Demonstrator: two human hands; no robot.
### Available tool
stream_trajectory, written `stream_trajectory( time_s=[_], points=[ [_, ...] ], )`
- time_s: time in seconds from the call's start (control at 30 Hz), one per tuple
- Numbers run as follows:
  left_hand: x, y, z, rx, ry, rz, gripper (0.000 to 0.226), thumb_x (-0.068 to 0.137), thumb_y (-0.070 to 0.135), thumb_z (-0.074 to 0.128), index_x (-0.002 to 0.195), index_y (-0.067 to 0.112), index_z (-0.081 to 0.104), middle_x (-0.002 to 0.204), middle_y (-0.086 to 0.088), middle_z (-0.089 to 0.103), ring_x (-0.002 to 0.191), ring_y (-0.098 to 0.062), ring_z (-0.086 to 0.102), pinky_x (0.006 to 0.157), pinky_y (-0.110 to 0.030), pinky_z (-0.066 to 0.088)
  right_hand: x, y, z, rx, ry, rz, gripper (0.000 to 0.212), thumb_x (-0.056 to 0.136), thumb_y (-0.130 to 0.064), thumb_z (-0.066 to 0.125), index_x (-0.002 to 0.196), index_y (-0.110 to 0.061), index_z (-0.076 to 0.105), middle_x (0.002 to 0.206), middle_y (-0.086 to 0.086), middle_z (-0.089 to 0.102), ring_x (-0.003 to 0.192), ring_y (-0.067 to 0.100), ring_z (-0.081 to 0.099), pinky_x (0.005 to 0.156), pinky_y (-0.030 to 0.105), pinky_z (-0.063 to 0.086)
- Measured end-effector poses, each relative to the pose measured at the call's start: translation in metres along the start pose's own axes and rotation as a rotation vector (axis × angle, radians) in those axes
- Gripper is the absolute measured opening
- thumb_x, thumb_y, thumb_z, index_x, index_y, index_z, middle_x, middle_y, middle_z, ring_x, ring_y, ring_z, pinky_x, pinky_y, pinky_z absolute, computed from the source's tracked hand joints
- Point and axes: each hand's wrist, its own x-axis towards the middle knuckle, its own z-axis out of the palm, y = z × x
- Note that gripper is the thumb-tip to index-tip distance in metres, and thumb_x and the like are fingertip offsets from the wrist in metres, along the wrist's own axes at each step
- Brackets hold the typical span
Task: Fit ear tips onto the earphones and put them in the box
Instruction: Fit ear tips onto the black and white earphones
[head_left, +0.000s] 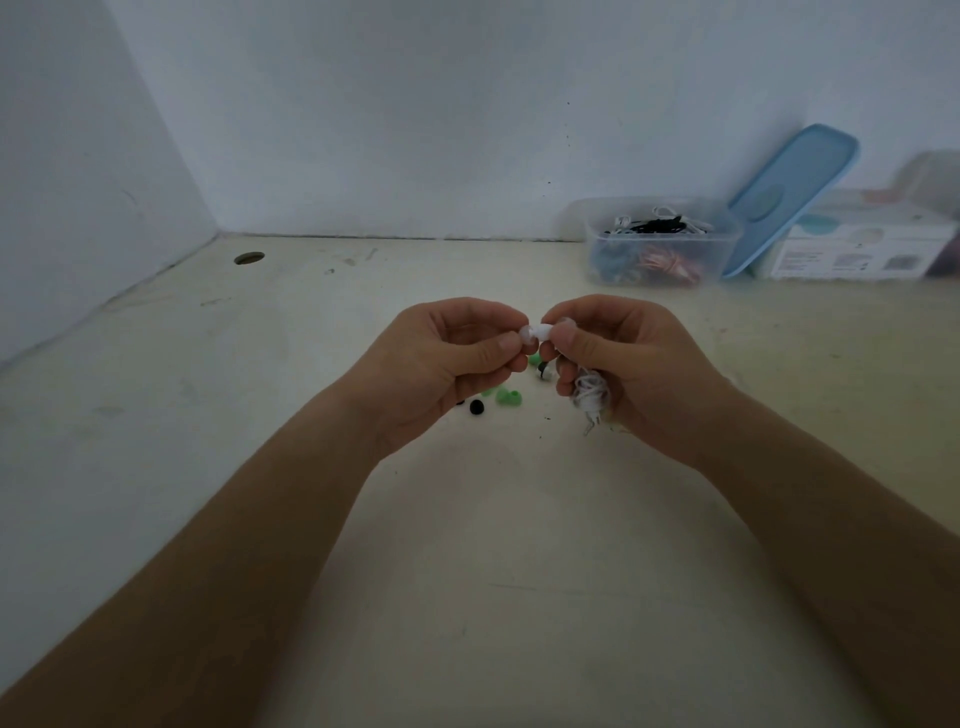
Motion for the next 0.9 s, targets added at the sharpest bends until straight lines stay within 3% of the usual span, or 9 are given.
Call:
stream_trajectory(
  time_s=[0.27, 0.43, 0.67, 0.9],
  points=[
    [-0.0006, -0.0002, 0.0003, -0.016, 0.006, -0.020, 0.022, 0.072, 0.007, 0.069, 0.093, 0.007, 0.074, 0.088, -0.012, 0.075, 0.075, -0.017, 0.071, 0.066, -0.019, 0.057, -0.0003, 0.0015, -0.0027, -0.078, -0.053, -0.052, 0.013, 0.078, -0.028, 0.074, 0.086, -0.018, 0.076, 0.076, 0.006, 0.068, 0.060, 0.017, 0.057, 0.060, 0.028, 0.053],
    [-0.0013, -0.0013, 0.0000, -0.016, -0.010, -0.036, 0.022, 0.072, 0.007, 0.070, 0.094, 0.006, 0.072, 0.087, -0.011, 0.075, 0.074, -0.016, 0.071, 0.066, -0.019, 0.057, 0.0002, 0.0014, -0.0038, -0.117, -0.059, -0.057, 0.015, 0.080, -0.022, 0.070, 0.090, -0.011, 0.072, 0.075, 0.006, 0.068, 0.059, 0.017, 0.056, 0.060, 0.029, 0.052],
    [-0.0026, -0.0015, 0.0016, -0.005, 0.000, -0.054, 0.019, 0.069, 0.006, 0.071, 0.088, 0.008, 0.074, 0.085, -0.010, 0.076, 0.072, -0.016, 0.072, 0.068, -0.021, 0.058, -0.0007, 0.0008, -0.0047, -0.129, -0.098, -0.072, 0.010, 0.079, -0.026, 0.071, 0.085, -0.019, 0.075, 0.072, 0.003, 0.068, 0.058, 0.014, 0.057, 0.060, 0.026, 0.053],
    [-0.0025, -0.0023, 0.0038, 0.020, 0.029, -0.038, 0.020, 0.068, 0.008, 0.072, 0.087, 0.010, 0.075, 0.085, -0.011, 0.076, 0.073, -0.017, 0.073, 0.066, -0.020, 0.058, -0.0005, 0.0000, -0.0039, -0.193, -0.055, -0.082, 0.016, 0.079, -0.023, 0.068, 0.089, -0.010, 0.070, 0.071, 0.004, 0.068, 0.057, 0.015, 0.058, 0.060, 0.027, 0.053]
  ],
)
